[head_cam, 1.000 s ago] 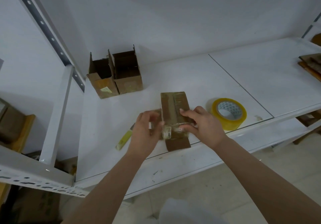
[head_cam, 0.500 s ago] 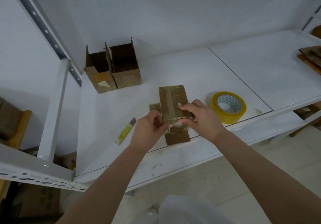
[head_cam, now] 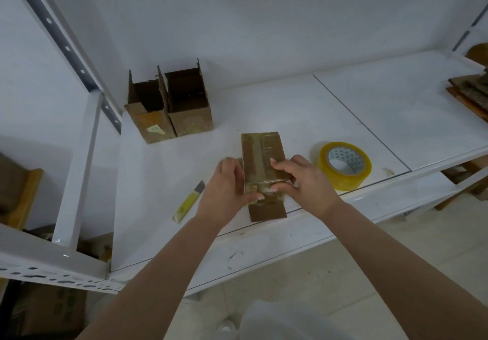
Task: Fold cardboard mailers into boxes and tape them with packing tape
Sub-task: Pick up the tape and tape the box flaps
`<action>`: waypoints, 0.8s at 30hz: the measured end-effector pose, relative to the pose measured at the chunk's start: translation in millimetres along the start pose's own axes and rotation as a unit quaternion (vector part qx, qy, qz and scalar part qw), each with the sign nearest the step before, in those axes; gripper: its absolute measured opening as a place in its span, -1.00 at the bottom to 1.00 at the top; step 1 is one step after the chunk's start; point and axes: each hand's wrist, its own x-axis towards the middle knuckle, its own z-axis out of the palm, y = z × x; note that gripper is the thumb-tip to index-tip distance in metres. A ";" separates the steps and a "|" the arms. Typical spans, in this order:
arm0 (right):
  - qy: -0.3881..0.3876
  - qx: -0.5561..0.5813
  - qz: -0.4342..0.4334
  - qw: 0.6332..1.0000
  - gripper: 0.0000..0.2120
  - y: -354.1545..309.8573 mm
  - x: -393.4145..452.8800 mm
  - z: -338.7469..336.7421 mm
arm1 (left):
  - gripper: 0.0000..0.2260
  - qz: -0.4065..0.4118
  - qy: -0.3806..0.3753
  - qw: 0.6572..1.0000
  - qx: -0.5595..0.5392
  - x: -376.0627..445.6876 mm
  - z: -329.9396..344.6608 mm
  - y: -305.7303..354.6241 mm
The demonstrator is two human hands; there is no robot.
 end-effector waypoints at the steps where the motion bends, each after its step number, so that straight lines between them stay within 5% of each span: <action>1: 0.007 -0.004 -0.002 1.000 -0.49 -0.5 -0.5 0.8 | -0.49 0.026 0.021 0.999 0.005 2.2 -2.6 4.6; 4: 0.004 0.025 0.001 1.000 -0.46 0.5 -2.7 -1.1 | -0.34 0.109 -0.039 0.986 0.116 10.8 -7.0 16.6; 7: 0.001 0.048 0.076 0.996 -0.40 5.8 -10.4 -2.7 | -0.44 0.080 -0.108 0.979 0.150 15.4 -8.8 19.7; 9: 0.014 -0.031 0.138 0.990 -0.52 4.9 -14.1 -2.4 | -0.44 0.064 -0.115 0.981 0.142 16.8 -10.0 18.8; 11: 0.045 -0.120 0.109 0.986 -0.61 0.7 -16.7 -0.3 | -0.43 0.065 -0.120 0.980 0.144 17.1 -11.1 20.9; 15: 0.078 -0.116 0.007 0.990 -0.59 -7.8 -19.2 -0.9 | -0.43 0.053 -0.118 0.984 0.124 15.5 -11.4 21.8; 21: 0.016 -0.076 0.021 0.997 -0.62 11.4 -21.7 -16.0 | -0.44 0.046 -0.125 0.986 0.097 16.5 -12.2 22.5; 24: -0.011 0.000 0.019 1.000 -0.79 19.9 -16.6 -21.4 | -0.44 0.031 -0.124 0.989 0.069 16.3 -13.3 22.0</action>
